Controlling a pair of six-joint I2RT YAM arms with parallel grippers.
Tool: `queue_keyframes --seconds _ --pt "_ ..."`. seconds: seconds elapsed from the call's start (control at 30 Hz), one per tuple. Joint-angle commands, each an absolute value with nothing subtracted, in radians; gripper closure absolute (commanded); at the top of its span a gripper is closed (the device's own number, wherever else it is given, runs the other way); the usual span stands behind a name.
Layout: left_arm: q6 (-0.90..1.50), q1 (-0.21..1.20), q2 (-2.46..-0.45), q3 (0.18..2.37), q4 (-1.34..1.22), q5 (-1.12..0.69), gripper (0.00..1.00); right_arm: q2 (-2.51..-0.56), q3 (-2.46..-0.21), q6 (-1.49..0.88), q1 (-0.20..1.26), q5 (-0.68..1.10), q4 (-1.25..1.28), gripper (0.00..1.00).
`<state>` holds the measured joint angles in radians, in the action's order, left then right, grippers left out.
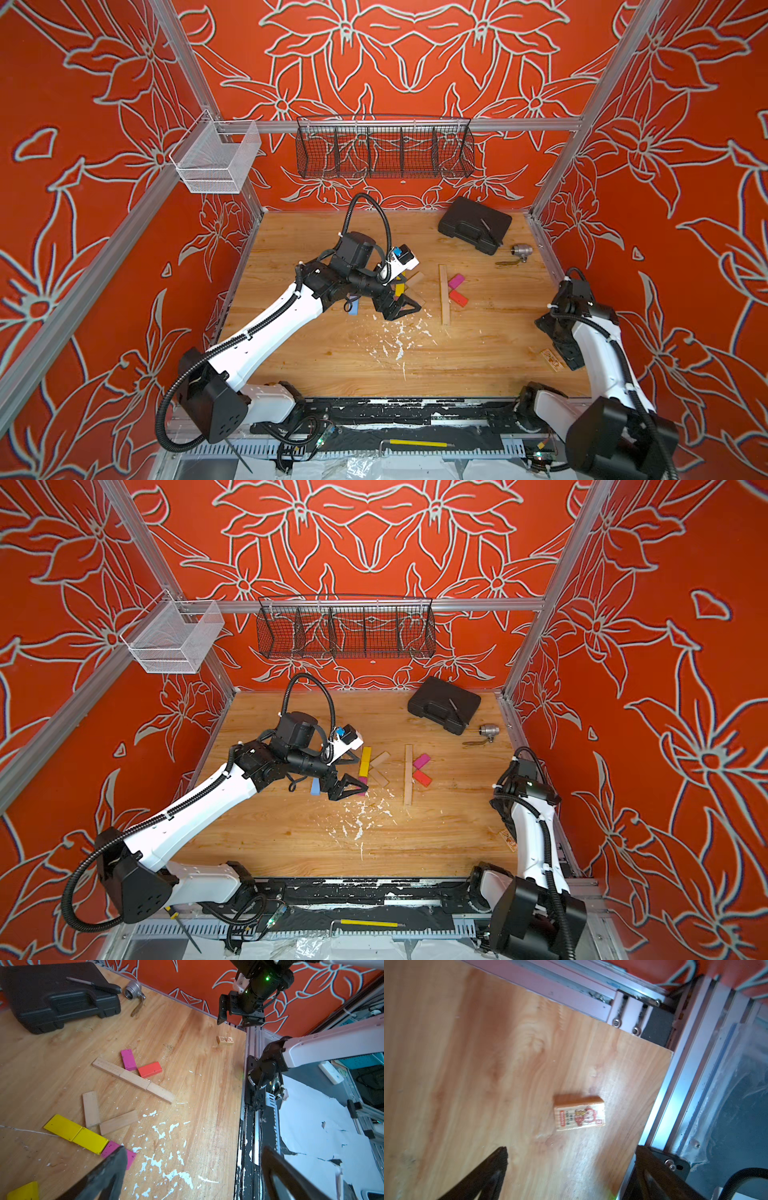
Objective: Assemble the letter k with building blocks
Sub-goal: Move the building block to the center of the board.
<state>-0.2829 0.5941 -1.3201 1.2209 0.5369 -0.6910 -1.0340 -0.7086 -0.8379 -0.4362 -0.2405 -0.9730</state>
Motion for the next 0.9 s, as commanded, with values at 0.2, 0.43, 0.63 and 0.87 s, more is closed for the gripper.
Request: queue_keyframes --seconds 0.2,0.43,0.63,0.87 --pt "-0.316 0.614 -1.365 1.249 0.531 -0.742 0.02 -1.142 -0.609 -0.720 -0.551 -0.139 -0.816 0.02" --pt "-0.331 0.614 -1.350 1.236 0.531 -0.711 0.02 -1.223 -0.607 -0.606 -0.551 -0.055 -0.686 0.02" --pt "-0.338 0.615 -1.341 1.235 0.546 -0.685 0.02 -1.291 -0.622 -0.612 -0.551 -0.046 -0.686 0.04" --pt "-0.370 0.614 -1.327 1.236 0.581 -0.618 0.03 -1.337 -0.628 -0.608 -0.553 -0.031 -0.669 0.21"
